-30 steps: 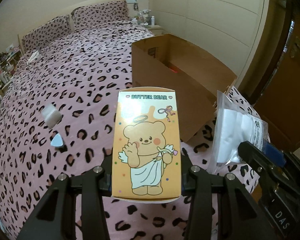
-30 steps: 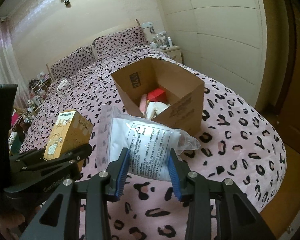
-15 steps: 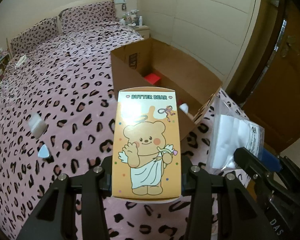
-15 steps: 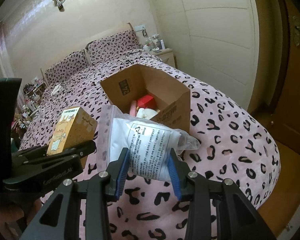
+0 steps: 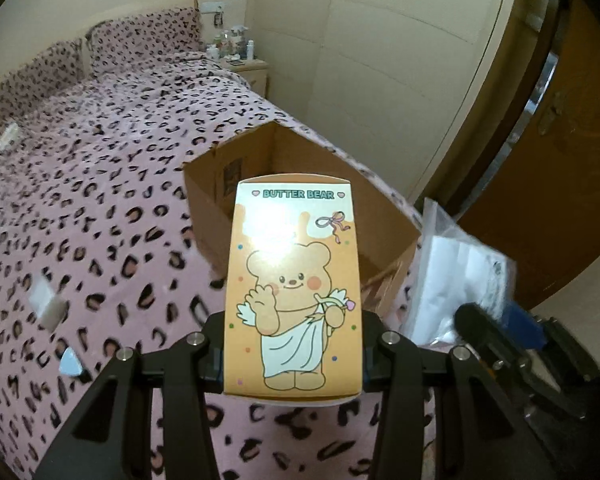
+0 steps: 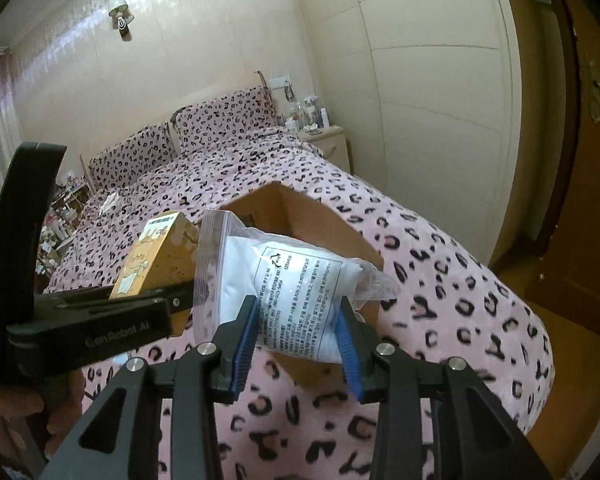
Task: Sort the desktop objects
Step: 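Carry the Butter Bear box and clear bag with both tools toward the cardboard box, then lower both tools into the box and open them, releasing box and bag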
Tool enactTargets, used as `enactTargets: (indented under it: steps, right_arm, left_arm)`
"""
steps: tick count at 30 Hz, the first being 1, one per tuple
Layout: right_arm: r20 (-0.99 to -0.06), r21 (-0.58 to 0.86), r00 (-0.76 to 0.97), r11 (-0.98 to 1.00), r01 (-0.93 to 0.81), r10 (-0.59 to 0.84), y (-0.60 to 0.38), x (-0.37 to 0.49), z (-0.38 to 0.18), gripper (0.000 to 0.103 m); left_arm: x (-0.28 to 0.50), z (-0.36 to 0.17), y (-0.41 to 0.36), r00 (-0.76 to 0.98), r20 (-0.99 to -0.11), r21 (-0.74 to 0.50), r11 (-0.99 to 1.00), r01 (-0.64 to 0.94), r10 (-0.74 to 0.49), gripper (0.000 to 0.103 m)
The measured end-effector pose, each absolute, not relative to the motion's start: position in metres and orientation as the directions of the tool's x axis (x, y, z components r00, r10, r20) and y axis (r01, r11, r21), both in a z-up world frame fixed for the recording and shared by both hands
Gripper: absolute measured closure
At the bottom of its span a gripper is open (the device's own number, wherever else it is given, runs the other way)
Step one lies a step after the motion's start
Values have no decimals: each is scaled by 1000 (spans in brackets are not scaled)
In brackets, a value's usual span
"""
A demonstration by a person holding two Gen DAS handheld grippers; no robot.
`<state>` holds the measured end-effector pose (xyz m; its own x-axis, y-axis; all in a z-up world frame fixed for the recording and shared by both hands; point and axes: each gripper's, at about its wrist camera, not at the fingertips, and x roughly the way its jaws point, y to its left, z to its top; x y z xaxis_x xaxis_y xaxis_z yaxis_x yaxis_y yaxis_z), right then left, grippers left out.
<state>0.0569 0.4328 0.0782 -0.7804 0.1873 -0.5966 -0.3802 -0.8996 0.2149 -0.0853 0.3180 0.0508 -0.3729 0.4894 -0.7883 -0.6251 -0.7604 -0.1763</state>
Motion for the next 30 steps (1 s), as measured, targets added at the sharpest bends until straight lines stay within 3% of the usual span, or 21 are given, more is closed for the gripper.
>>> enactTargets:
  steps: [12,30]
  right_arm:
    - [-602,236,-772,-878,-416,204,472,-7,84,65]
    - [-726,219,-675,-887,-407,130,476,-63,22,65]
  left_arm:
    - [-166,67,371,-313,-778,-231,-711,-665,545,58]
    - [-216,-8,401,-261,-856,-184,-734,-654,447,58]
